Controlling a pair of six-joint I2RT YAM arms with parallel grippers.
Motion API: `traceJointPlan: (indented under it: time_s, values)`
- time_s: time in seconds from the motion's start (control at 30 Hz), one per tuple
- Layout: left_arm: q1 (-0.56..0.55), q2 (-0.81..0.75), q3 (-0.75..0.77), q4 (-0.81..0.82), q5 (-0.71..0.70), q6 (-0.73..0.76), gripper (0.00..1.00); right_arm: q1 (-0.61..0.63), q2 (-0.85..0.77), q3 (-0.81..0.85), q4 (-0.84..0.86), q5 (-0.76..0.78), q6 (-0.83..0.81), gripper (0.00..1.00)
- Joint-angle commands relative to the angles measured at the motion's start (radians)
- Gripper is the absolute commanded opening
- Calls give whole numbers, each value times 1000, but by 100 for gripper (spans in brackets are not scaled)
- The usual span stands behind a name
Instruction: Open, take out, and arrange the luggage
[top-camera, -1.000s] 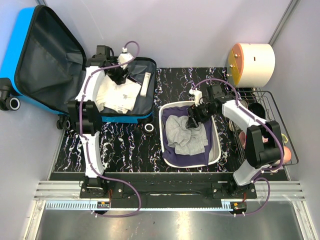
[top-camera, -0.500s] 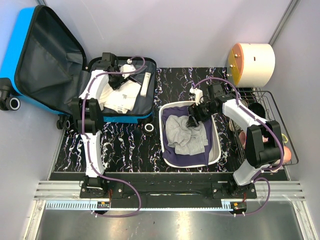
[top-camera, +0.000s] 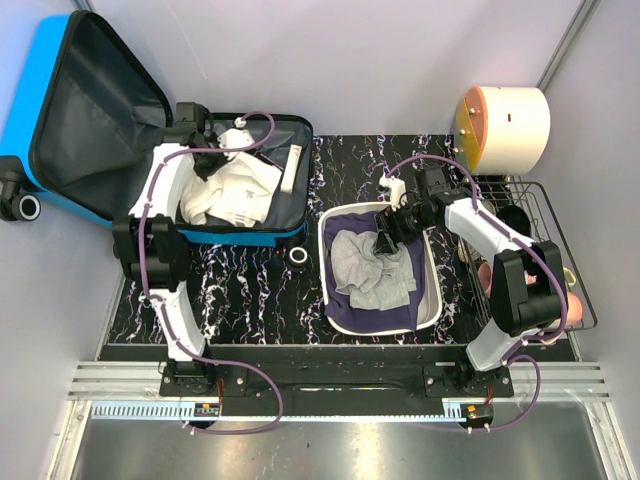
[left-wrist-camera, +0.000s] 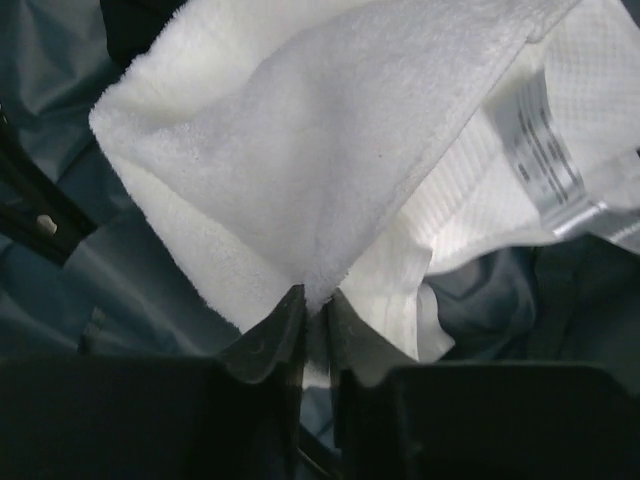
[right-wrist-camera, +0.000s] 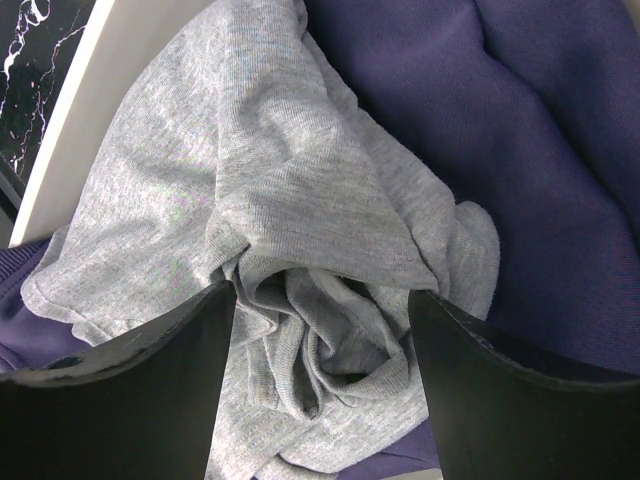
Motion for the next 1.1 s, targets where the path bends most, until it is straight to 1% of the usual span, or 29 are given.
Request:
traceJointPlan:
  time_s: [0.0,0.03,0.07,0.13,0.17,0.27,0.43,0.47,0.53,0.57,0.6,0.7,0.73,0.77,0.8,0.87,0.97,1.07]
  values:
    - [45,-97,-65,-67,-31,49,21,-9,-27,23,10,3,-11,79]
    - [61,-100,-85,-70,-38,50,27,-8,-25,23,10,-3,-8,79]
    - [68,-106,-91,-79,-39,55,25,-9,-25,23,10,-6,-10,79]
    - [91,-109,-100,-111,-23,75,18,-9,-24,21,10,-6,-7,79]
    - [97,-120,-111,-113,-23,79,11,-9,-27,21,10,-6,-7,79]
    - [123,-143,-158,-113,-25,104,2,-9,-34,17,10,-6,-8,79]
    - [138,-183,-233,-122,14,125,1,-9,-56,-2,8,-5,-14,79]
    - [138,-187,-241,-121,15,124,2,-9,-59,-2,8,-5,-13,79]
    - [138,-183,-240,-112,32,89,15,-9,-62,-6,9,-8,-14,79]
    - [137,-178,-229,-112,43,74,18,-9,-59,-6,10,-9,-11,79]
    - [140,-172,-203,-110,75,57,21,-9,-57,-6,8,-9,-8,79]
    - [138,-145,-143,-72,116,-35,23,-9,-57,-5,11,-11,-2,79]
    - [138,-137,-126,-38,127,-98,25,-9,-59,-3,13,-9,-2,79]
    - [138,-123,-114,-17,127,-130,26,-9,-59,-3,16,-8,-2,79]
    - [137,-111,-87,20,132,-199,31,-9,-59,-3,16,-3,-2,79]
    - [138,-100,-86,13,155,-207,32,-9,-63,-5,16,3,0,79]
    - [137,-95,-121,-1,156,-183,37,-9,-68,-12,19,11,1,79]
    - [138,-95,-161,0,130,-157,54,-9,-71,-17,19,11,1,80]
